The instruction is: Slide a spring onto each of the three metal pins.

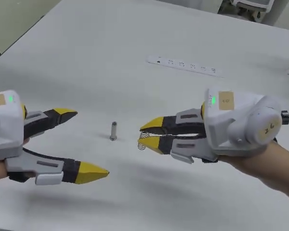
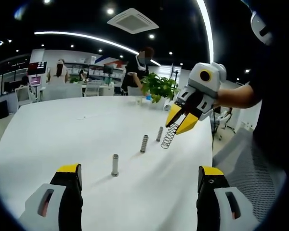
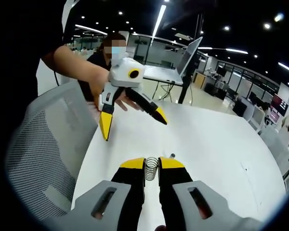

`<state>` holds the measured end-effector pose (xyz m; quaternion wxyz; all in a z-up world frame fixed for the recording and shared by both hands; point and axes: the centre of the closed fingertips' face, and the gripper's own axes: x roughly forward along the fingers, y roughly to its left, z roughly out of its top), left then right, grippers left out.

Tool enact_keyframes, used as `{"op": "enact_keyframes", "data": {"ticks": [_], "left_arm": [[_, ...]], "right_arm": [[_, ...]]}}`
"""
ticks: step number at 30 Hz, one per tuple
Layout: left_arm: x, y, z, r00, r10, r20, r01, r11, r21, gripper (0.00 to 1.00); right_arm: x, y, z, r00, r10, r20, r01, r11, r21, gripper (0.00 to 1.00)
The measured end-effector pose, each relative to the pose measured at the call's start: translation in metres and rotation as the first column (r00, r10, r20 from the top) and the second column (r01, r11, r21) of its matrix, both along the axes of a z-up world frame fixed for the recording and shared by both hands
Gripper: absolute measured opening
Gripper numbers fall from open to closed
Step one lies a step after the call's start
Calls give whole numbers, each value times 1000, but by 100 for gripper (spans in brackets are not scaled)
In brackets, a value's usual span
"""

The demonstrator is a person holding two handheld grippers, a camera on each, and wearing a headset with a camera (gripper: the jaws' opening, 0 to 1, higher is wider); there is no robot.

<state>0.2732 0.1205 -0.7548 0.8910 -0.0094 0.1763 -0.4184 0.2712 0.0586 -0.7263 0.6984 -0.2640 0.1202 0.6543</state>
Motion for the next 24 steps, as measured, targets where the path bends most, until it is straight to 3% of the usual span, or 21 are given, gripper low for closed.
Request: {"op": "enact_keyframes", "data": {"ticks": [14,24], "left_arm": [[-1,2,-3,1000,7,-8,-7,1000,0,98],[-3,3,-4,1000,3,-7,-3,1000,-3,98]], "right_arm": [[24,29,-1,1000,-8,12,7,1000,12,7],[46,41,-1,996,-73,-57,77,995,60,7]]}}
